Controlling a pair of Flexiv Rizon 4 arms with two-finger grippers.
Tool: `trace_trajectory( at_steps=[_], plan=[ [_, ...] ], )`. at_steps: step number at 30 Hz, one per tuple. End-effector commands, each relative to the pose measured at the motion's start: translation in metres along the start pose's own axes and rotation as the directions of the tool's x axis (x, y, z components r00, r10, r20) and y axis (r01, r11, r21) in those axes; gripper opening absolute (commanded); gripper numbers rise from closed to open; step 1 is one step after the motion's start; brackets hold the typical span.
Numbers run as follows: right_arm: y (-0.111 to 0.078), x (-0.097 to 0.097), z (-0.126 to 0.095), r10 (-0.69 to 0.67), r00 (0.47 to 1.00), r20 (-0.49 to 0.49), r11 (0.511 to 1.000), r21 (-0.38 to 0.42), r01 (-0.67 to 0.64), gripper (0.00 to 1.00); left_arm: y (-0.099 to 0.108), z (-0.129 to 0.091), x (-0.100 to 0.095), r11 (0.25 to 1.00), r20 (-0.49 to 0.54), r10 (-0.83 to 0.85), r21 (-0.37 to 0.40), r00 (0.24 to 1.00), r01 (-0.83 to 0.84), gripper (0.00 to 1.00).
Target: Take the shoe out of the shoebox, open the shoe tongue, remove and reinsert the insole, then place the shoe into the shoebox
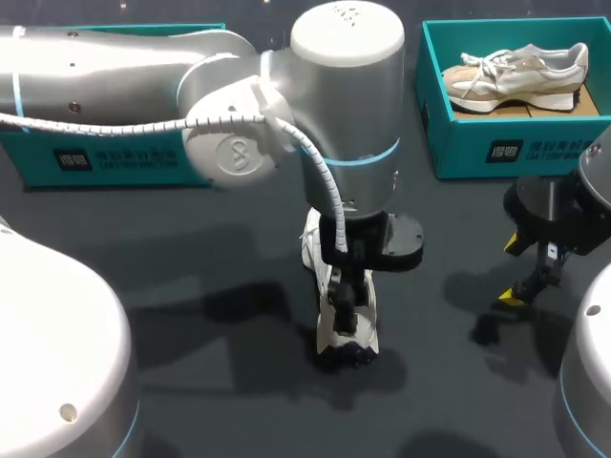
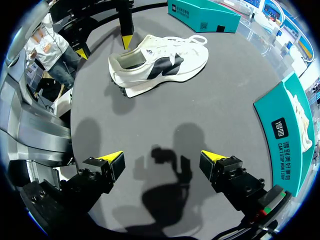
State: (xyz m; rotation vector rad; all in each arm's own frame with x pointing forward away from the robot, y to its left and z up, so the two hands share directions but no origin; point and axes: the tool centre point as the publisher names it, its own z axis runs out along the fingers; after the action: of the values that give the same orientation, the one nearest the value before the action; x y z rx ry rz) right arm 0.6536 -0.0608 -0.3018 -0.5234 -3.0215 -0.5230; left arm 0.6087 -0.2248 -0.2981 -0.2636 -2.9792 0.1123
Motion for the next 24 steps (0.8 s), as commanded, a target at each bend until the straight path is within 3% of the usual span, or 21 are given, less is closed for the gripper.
trace_trajectory(
  at_steps=[1, 8, 24],
  plan=[
    [-0.001, 0.002, 0.000, 0.000, 1.000, 0.003, 1.000, -0.001, 0.000, 1.00, -0.005, 0.026, -0.003, 1.000, -0.004, -0.019, 0.006, 1.000, 0.020, 1.00],
    [-0.001, 0.002, 0.000, 0.000, 1.000, 0.003, 1.000, -0.001, 0.000, 1.00, -0.002, 0.045, -0.006, 0.999, -0.005, -0.041, 0.006, 0.999, 0.041, 1.00],
    [-0.001, 0.002, 0.000, 0.000, 1.000, 0.003, 1.000, -0.001, 0.000, 1.00, 0.002, 0.071, 0.004, 0.998, 0.042, -0.058, 0.003, 0.997, 0.058, 0.78]
  ],
)
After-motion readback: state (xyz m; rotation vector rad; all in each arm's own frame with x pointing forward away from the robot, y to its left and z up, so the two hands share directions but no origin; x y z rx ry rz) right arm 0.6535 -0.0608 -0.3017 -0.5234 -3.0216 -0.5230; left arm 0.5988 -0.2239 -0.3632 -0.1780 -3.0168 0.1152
